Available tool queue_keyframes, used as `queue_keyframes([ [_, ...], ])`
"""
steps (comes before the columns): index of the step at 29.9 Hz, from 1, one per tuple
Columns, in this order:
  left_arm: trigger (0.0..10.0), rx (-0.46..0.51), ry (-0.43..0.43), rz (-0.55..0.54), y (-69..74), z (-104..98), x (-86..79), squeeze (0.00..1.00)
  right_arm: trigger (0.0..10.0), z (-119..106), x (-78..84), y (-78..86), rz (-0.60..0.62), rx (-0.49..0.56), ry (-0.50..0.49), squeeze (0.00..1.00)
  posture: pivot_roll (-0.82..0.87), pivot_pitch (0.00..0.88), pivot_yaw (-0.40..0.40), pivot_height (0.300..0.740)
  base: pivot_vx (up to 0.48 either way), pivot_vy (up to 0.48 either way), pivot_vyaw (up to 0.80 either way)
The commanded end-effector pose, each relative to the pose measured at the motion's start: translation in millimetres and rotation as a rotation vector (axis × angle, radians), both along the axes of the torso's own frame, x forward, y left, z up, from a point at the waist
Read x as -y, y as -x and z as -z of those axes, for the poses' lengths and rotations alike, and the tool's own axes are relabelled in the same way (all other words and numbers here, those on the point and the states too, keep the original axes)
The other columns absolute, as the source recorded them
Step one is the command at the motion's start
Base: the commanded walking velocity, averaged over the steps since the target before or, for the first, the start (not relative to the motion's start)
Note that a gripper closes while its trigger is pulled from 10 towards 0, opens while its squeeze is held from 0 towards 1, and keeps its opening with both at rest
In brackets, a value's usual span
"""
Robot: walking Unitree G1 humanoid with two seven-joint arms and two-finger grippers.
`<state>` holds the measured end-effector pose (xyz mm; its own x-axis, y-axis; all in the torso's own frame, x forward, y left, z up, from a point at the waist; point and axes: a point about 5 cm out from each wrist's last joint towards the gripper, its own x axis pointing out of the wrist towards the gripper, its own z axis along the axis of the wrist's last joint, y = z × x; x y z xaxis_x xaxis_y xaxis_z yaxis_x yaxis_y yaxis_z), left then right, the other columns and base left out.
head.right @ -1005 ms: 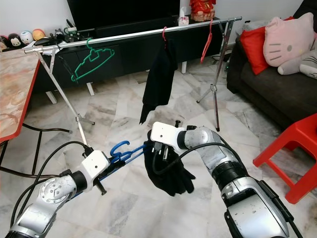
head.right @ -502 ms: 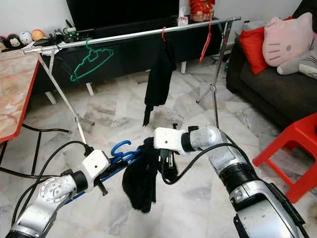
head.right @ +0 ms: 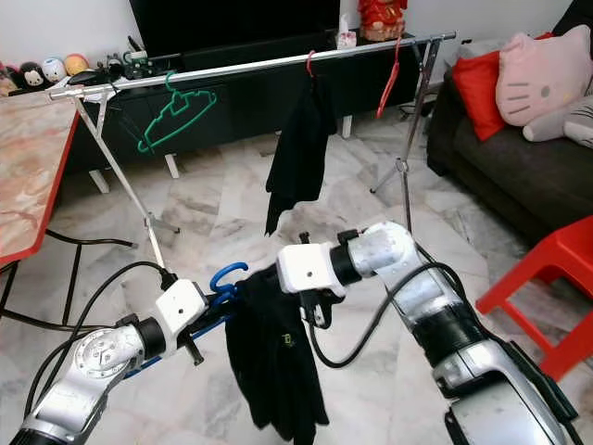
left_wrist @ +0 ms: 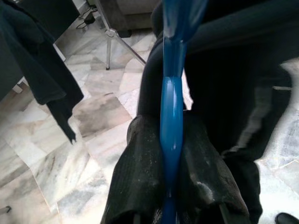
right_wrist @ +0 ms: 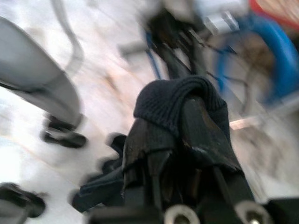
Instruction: Hang hanger
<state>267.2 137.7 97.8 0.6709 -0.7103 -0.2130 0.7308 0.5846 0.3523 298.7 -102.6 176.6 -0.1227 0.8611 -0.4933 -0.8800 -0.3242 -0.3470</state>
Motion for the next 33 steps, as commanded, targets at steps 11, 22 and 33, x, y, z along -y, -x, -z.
queue_keyframes([
  [11,10.0,0.009,0.027,-0.038,-7.0,-5,0.1,0.0,10.0,15,8.2,0.3,0.039,0.004,0.079,0.0,-0.12,0.0,0.052,0.74,0.0,0.0,0.0],
  [22,10.0,0.003,0.062,-0.028,-5.6,-7,3.2,0.0,10.0,17,9.6,-1.6,0.06,-0.007,0.059,0.0,-0.11,0.0,0.053,0.74,0.0,0.0,0.0],
  [33,10.0,-0.004,0.085,-0.017,-6.0,-10,6.3,0.0,10.0,13,8.9,17.8,-0.09,-0.104,0.062,0.0,-0.12,0.0,0.05,0.74,0.0,0.0,0.0],
])
